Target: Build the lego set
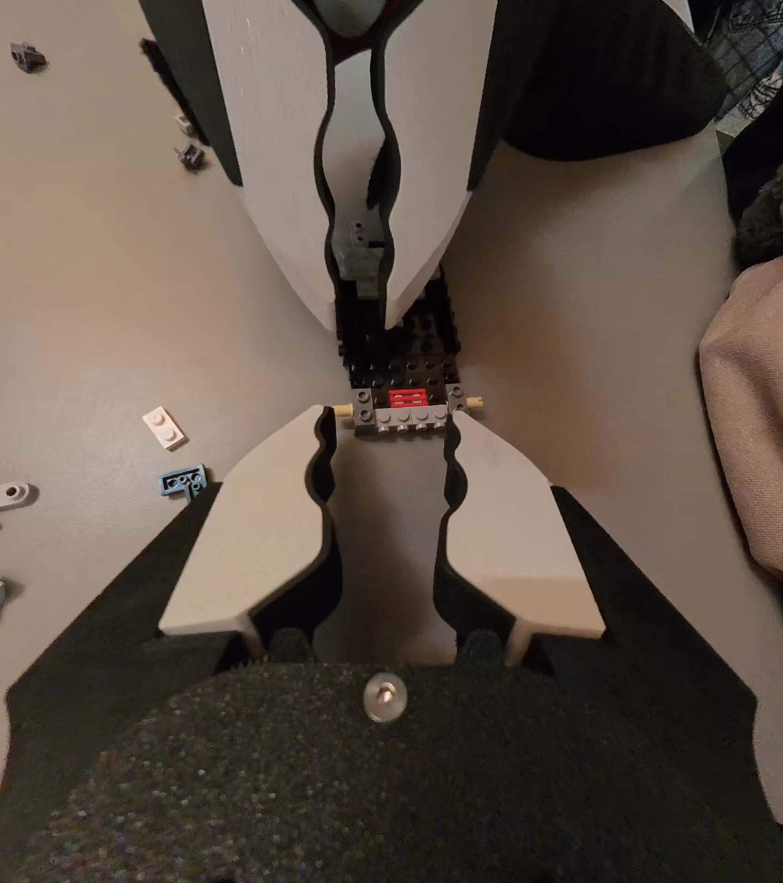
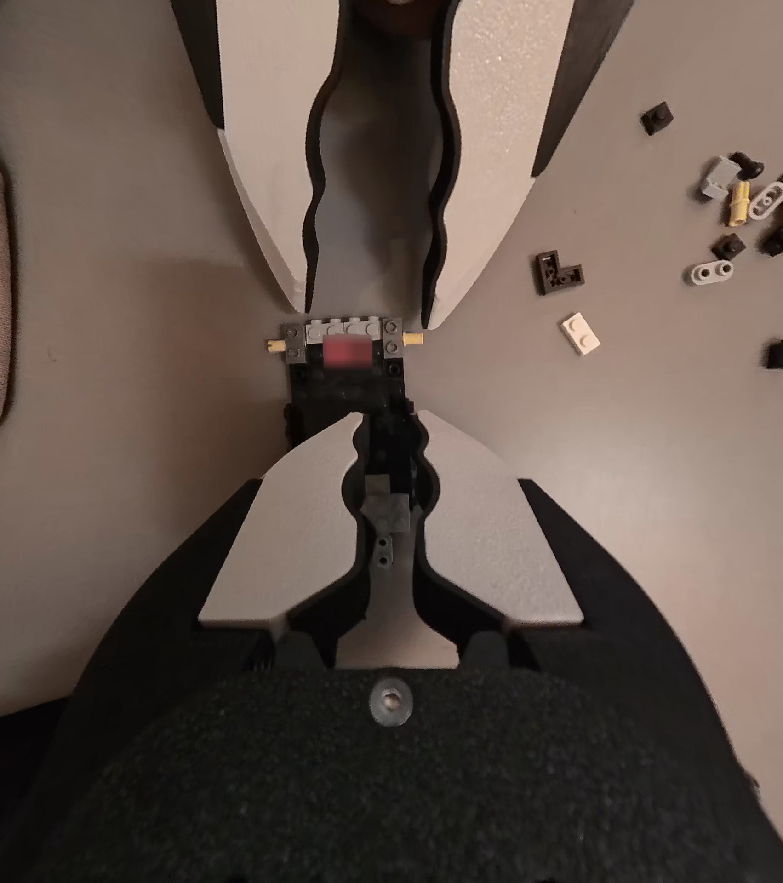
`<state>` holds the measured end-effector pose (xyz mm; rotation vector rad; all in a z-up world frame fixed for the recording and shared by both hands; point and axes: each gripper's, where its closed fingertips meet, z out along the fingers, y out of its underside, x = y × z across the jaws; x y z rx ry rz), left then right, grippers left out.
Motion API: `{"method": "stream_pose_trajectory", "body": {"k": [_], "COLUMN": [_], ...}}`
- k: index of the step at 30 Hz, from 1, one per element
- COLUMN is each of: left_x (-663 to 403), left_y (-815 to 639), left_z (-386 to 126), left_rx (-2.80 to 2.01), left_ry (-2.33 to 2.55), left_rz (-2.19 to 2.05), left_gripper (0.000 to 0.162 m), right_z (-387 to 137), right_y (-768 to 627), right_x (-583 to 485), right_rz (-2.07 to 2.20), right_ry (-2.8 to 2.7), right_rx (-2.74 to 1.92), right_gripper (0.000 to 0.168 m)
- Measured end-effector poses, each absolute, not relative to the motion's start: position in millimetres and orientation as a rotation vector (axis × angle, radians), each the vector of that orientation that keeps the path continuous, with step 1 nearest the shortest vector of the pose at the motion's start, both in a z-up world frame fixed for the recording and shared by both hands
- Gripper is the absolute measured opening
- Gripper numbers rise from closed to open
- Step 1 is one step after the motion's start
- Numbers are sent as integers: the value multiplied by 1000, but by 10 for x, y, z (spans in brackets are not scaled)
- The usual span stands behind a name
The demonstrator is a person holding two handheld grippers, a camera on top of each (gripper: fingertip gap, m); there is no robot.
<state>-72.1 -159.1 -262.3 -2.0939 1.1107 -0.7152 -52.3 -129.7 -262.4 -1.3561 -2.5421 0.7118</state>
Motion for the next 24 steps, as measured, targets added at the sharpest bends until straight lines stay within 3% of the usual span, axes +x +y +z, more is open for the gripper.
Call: {"method": "stream_pose_trajectory", "body": {"k": [6, 13, 24], "left_x": [-737, -794, -788], "left_y": [-1560, -1470, -1526], "left_z": [-2616, -2576, -2674], "left_rx": [-2083, -2032, -2073], "left_ry": [1104, 1064, 1124], "left_rz": [-695, -646, -621], "left_gripper": [37, 17, 27], "right_z": [-2604, -2578, -2603], "right_y": [-1230, -1163, -1296], "right_x": [-474, -409, -442], "right_rz": [701, 690, 695], "right_ry": [-2512, -2474, -2510], "right_rx": [-1388, -1428, -1416], "right_gripper": [15, 15, 15]}}
